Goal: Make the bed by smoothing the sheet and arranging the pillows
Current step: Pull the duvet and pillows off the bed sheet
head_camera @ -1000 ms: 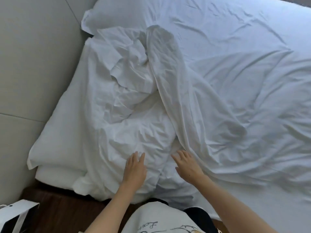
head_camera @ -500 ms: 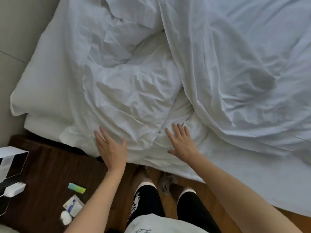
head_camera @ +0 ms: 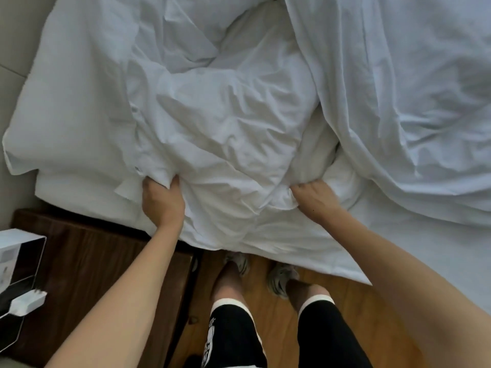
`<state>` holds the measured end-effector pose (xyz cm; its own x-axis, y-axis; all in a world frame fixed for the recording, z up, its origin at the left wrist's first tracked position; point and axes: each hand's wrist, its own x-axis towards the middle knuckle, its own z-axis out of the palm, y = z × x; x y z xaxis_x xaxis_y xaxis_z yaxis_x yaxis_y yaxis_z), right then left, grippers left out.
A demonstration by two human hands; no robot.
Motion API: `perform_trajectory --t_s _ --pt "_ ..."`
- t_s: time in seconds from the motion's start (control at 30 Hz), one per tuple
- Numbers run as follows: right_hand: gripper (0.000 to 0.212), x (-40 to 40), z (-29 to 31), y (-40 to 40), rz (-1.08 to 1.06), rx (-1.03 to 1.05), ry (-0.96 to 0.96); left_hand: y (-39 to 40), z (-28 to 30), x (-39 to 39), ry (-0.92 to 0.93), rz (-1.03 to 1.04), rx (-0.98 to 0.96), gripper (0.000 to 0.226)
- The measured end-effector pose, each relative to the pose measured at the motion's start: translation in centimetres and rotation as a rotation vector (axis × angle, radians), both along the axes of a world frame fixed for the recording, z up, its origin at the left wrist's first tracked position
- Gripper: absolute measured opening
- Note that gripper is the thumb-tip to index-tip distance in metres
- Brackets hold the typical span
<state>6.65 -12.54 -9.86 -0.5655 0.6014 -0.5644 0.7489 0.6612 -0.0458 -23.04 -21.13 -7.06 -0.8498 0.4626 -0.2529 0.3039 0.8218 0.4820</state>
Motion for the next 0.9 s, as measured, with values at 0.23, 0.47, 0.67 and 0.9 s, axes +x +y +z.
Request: perform_trajectory --t_s 0.23,0.47,0.67,0.9 --pt "0.013 5.0 11.4 -0.4 0.143 -0.13 -0.152 3.3 9.9 -5.0 0.394 -0.561 -0.115 0.028" --pt "0.037 14.3 23.2 2.5 0.239 -0.085 -0.248 4.2 16.6 -12.2 0.483 -0.67 -0.16 0.035" --pt "0.04 14.6 19.3 1.5 0.179 -0.077 -0.737 2.1 13.6 -9.8 0.182 -0.634 -0.39 0.03" --pt "0.064 1.7 13.7 -5.3 -0.553 -0.263 -0.119 -1.7 8.8 -6.7 -0.375 -0.349 -0.362 0.058"
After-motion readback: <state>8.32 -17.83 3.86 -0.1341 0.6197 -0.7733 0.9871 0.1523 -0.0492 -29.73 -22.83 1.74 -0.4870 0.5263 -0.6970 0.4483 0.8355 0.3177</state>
